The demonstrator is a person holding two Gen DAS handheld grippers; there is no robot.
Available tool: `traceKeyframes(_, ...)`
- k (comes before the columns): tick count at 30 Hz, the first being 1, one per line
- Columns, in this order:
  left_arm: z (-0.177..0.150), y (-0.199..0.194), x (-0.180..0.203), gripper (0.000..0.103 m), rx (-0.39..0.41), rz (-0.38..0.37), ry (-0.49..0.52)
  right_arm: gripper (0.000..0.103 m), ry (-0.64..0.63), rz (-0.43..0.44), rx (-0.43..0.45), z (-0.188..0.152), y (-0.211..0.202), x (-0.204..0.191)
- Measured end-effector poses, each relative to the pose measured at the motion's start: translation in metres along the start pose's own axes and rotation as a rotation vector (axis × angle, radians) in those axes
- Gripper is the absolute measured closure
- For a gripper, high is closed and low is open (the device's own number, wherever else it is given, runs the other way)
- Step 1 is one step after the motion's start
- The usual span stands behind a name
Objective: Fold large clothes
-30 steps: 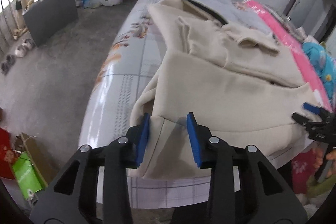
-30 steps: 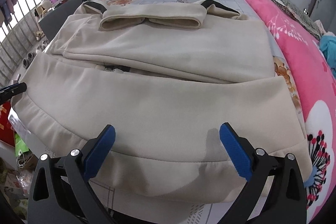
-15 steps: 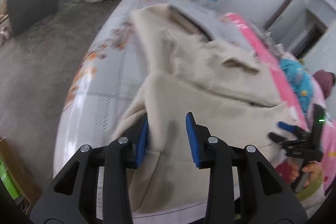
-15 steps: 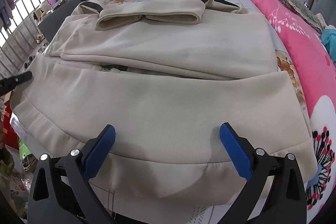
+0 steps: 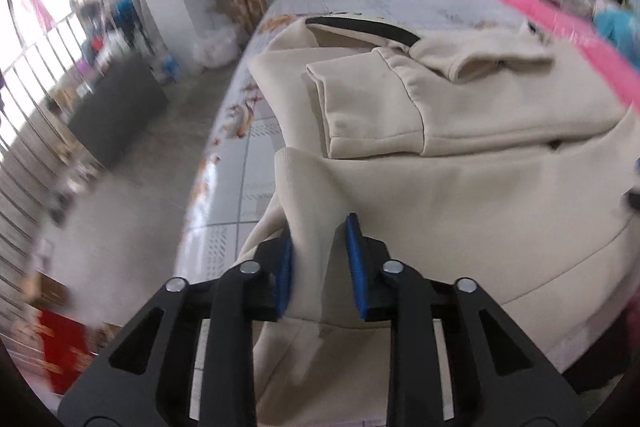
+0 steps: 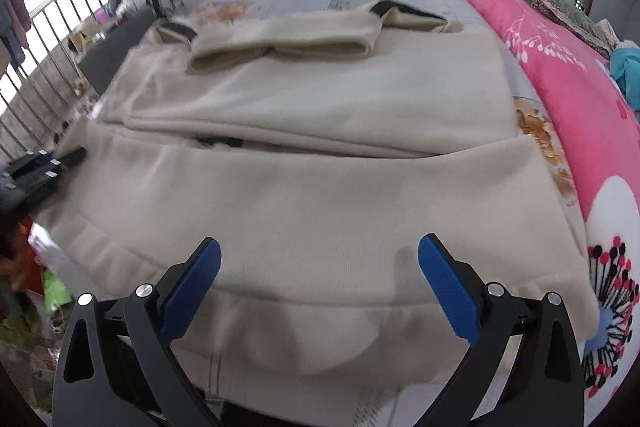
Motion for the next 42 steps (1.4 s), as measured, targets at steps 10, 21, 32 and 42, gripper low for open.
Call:
traceKeyframes(10,0.001,0.000,0.005,0.087,-0.010,0.109,0.053,0.025,0.086,-0.056,0.080,-0.004,-0.063,0.070)
traceKeyframes(21,0.000,0.003,0.003,0.087,-0.028,0.093,-0.008,0.060,0.169,-0.095,0.059,0.032,-0.004,0.122)
traceKeyframes(32,0.000,0.005,0.003,0.087,-0.038,0.081,-0.032,0.079,0.131,-0.091,0.014,0.020,-0.019,0.116)
traceKeyframes(42,0.001,0.005,-0.001,0.087,-0.048,0.067,-0.071,0.084,-0.026,-0.218,-0.020,0.019,-0.001,0.105)
Point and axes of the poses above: each gripper's, at about its wrist camera, not at the fingertips, and y roughly the way its jaws point, x to its right, z to its top, the point moved 5 cm from there along y, roughly the way its jaws point, and after that the axes turned 11 degrees about x, right-handed, at the moved point
